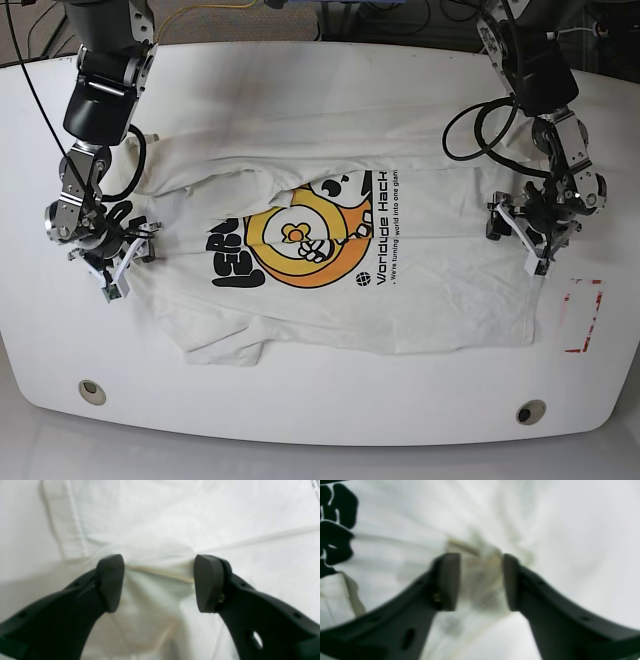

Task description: Layout the t-shirt on the table in an organized manner, then fold the t-shirt properly

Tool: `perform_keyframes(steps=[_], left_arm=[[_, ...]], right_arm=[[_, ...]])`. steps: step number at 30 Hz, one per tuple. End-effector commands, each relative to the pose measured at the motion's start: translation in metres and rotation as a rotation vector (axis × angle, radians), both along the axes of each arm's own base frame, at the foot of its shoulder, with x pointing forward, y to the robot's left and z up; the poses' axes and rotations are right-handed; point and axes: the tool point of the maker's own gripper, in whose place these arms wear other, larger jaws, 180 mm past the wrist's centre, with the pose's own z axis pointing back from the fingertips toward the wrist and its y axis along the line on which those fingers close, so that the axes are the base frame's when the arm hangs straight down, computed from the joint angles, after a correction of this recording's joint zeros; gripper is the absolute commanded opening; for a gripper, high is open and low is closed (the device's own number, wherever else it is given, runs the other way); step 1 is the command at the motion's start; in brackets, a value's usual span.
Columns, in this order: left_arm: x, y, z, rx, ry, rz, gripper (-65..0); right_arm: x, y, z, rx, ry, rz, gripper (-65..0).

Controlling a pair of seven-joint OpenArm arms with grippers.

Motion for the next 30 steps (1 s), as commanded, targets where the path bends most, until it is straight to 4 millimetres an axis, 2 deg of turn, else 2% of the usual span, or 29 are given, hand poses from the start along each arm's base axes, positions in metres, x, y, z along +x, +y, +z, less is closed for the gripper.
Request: perform_keyframes(steps=[1, 3, 5, 12, 16, 19, 24, 30], left_arm=[[0.016, 0.007, 0.027, 0.024, -0.082, 0.0, -24.2], [0.017, 0.008, 0.033, 0.037, -0.097, -0.002, -24.2], [0.017, 0.009, 0.037, 0.05, -0.097, -0.003, -24.2], [0.017, 0.014, 0.058, 0.1, -0.122, -0.003, -24.2], [0.013, 0.016, 0.069, 0.133, -0.149, -0.005, -24.2], [0.012, 0.017, 0.079, 0.156, -0.176, -0.008, -24.2], [0.008, 0.018, 0.089, 0.183, -0.201, -0.012, -24.2], [0.001, 0.018, 0.088, 0.196, -0.196, -0.018, -24.2]], right_arm=[[0.019, 0.002, 0.042, -0.036, -0.106, 0.015, -26.8], [0.011, 0.01, 0.053, -0.082, -0.106, 0.029, -20.0], [0.004, 0.018, 0.062, -0.12, -0.11, 0.044, -16.8], [-0.035, 0.061, 0.071, -0.158, -0.108, 0.075, -16.0], [-0.059, 0.089, 0.058, -0.113, -0.087, 0.085, -16.0], [-0.068, 0.097, 0.046, -0.084, -0.056, 0.087, -16.0], [-0.072, 0.112, 0.032, -0.026, -0.051, 0.092, -16.2], [-0.066, 0.12, 0.016, 0.034, -0.049, 0.099, -16.2]])
